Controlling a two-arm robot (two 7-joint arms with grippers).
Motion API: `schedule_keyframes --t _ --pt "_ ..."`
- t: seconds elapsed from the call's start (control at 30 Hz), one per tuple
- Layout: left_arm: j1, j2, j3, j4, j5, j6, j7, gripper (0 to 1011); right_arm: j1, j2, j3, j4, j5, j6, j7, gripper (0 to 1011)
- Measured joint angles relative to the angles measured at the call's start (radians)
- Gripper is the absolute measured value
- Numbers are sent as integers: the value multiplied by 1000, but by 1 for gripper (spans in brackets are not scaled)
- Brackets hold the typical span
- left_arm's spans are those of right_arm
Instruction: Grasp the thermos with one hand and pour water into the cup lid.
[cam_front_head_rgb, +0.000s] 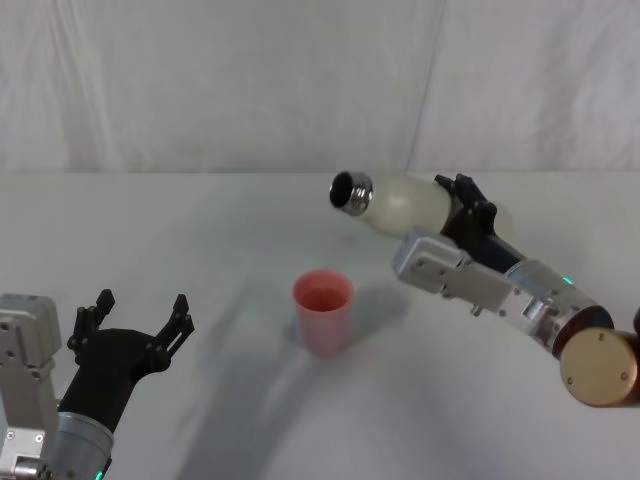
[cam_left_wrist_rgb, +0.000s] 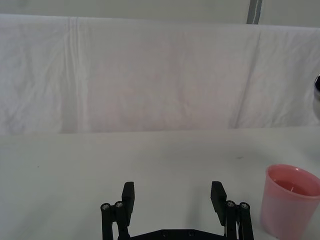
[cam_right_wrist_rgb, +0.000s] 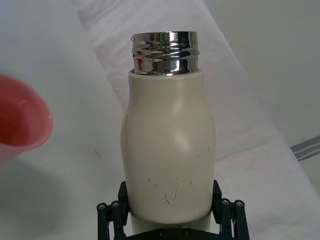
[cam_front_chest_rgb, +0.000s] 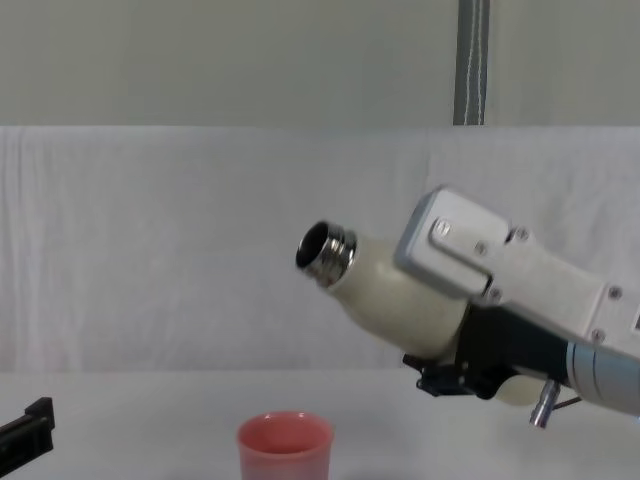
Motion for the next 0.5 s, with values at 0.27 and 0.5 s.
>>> schedule_keyframes --t 0.27,0.5 --pt "0 0 0 0 0 0 0 1001 4 5 -29 11 -81 8 -11 956" --pt "0 0 0 0 0 0 0 1001 5 8 -46 17 -131 6 -19 955"
